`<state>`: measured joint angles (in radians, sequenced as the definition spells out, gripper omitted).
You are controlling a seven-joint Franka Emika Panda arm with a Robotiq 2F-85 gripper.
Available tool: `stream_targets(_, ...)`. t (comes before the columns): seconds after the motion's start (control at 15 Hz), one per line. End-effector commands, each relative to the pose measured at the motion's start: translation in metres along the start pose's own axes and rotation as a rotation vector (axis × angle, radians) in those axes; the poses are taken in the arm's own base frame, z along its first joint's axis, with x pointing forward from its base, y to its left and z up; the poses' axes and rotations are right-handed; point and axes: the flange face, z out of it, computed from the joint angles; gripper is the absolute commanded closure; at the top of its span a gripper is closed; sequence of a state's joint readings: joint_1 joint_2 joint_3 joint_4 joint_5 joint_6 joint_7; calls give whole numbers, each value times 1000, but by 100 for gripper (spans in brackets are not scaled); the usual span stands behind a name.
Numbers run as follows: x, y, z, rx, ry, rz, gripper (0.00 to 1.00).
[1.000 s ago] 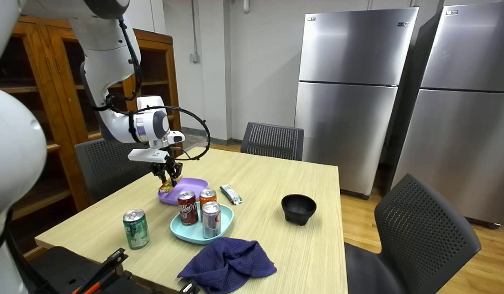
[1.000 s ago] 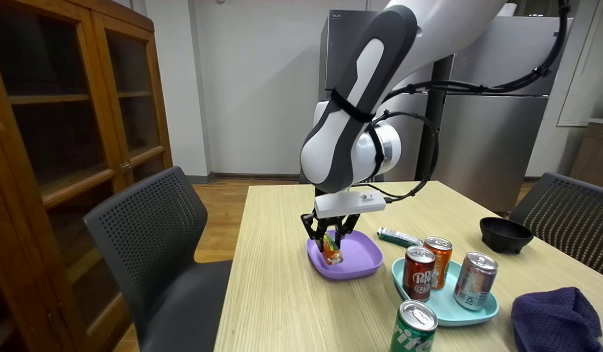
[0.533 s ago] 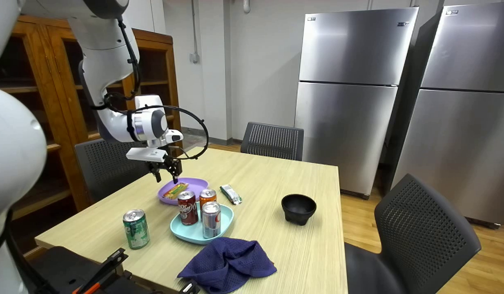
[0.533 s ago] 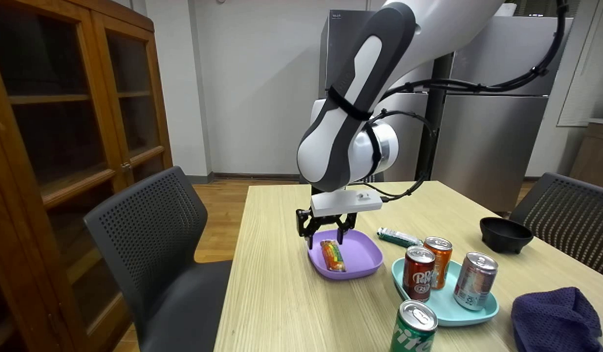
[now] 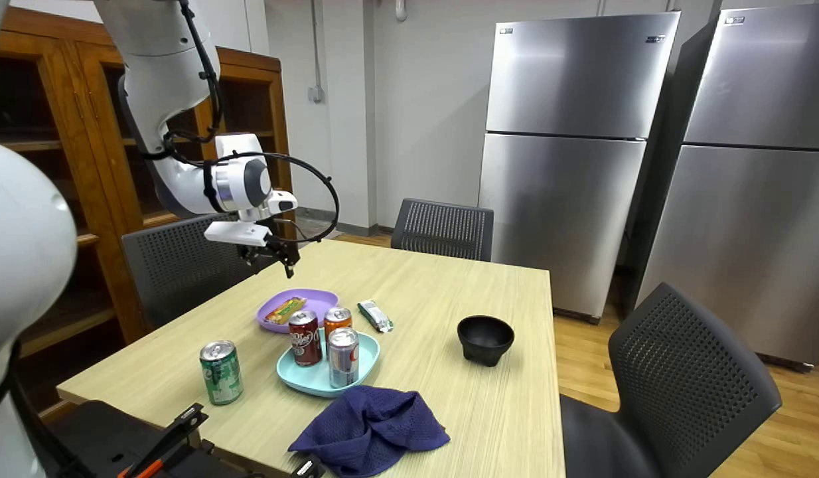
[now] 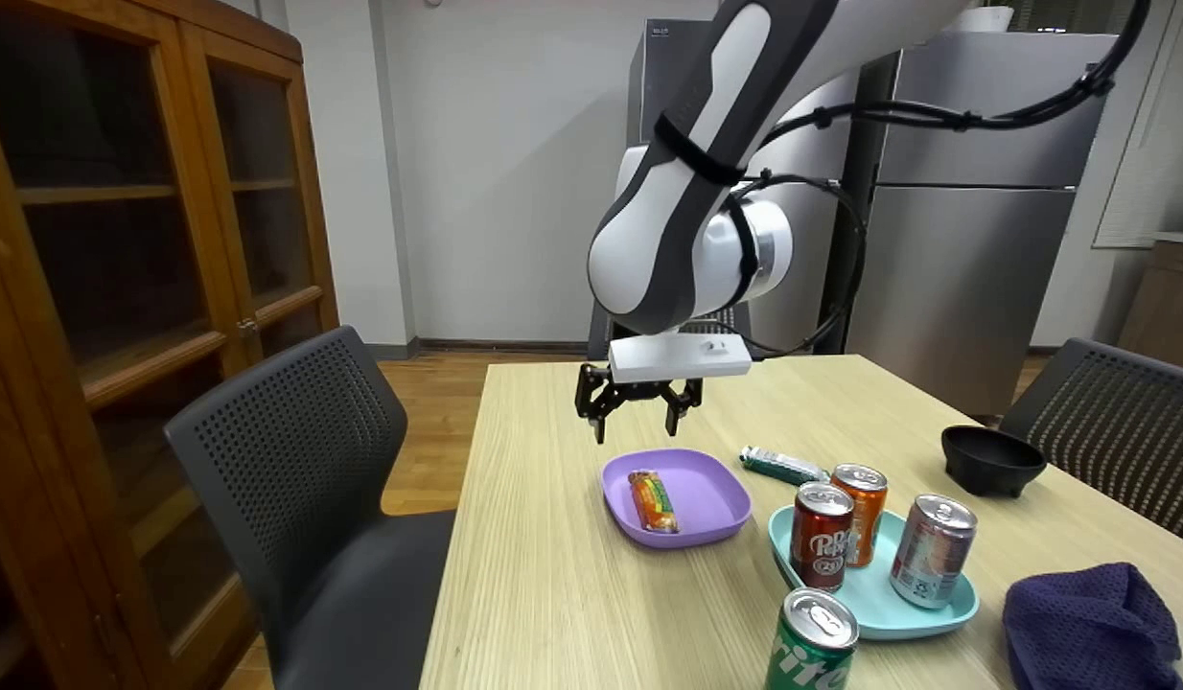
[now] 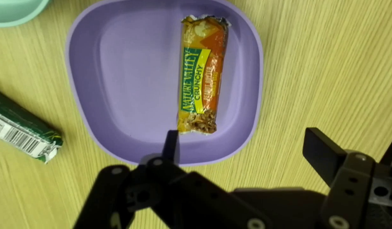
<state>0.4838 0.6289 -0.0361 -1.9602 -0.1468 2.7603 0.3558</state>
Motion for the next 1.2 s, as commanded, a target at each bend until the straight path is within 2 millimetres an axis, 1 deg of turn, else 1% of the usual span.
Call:
stream_targets(0.0,-10,3,-39,-14,43,16,0)
stream_targets(0.07,-14,1,-47,-20,49,-33,0)
stream_targets(0.13,0,3,-24,-11,29,-5,0)
stream_targets(0.2,-2,2,-31,-13,34,-17,0)
stream_targets(0.33,-6,1,-39,-13,38,-26,0)
stream_targets(1.13,-10,1,-37,-14,33,-27,0)
